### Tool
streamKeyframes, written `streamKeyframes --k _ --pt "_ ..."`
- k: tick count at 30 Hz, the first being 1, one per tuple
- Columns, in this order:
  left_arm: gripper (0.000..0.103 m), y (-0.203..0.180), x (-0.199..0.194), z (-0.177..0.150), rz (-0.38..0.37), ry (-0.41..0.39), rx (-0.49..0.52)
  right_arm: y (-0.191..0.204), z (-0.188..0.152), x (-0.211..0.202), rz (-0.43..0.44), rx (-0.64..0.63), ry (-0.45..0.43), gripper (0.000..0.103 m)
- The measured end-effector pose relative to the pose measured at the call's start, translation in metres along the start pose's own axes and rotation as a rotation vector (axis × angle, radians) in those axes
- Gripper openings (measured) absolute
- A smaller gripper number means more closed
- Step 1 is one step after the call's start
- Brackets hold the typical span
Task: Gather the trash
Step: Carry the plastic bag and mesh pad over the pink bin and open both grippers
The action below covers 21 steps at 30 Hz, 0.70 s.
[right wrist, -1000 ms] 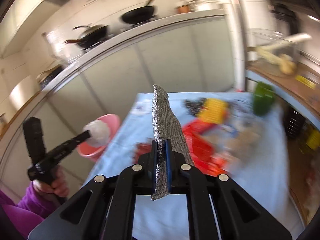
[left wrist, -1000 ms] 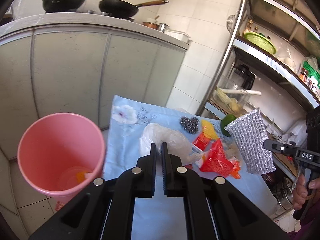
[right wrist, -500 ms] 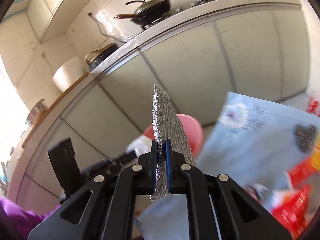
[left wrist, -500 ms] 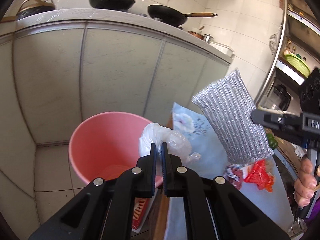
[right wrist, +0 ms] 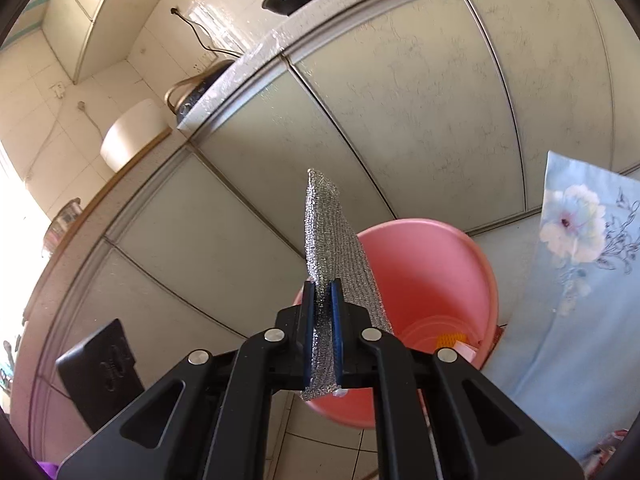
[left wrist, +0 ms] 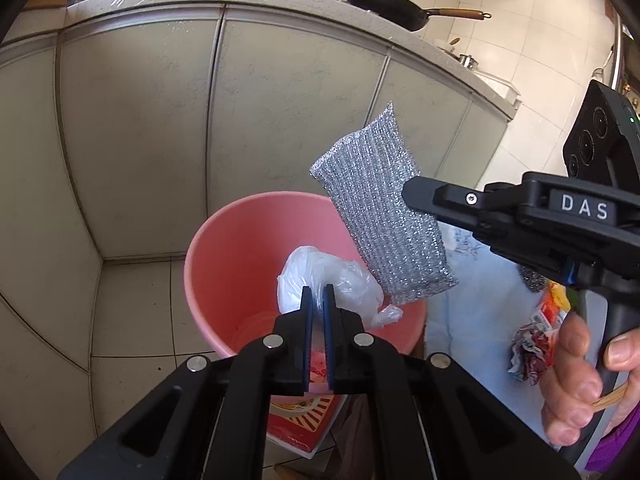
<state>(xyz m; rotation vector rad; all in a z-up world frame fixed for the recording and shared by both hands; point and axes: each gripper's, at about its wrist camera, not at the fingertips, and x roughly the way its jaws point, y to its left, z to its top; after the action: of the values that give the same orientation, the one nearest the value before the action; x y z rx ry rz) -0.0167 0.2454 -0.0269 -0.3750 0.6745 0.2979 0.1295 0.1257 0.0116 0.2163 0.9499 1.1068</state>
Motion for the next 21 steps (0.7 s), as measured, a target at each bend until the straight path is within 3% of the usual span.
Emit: streamKeyframes --k 8,21 --pt "0.005 0.006 0.024 -0.011 0.041 0.054 -0.003 -0.016 -0.016 0.030 -0.065 -0.005 0.016 0.008" --pt "0.006 -0.002 0.045 -0.018 0.063 0.110 0.018 -0.030 -0.039 0.035 -0.134 0.000 0.086 0.008"
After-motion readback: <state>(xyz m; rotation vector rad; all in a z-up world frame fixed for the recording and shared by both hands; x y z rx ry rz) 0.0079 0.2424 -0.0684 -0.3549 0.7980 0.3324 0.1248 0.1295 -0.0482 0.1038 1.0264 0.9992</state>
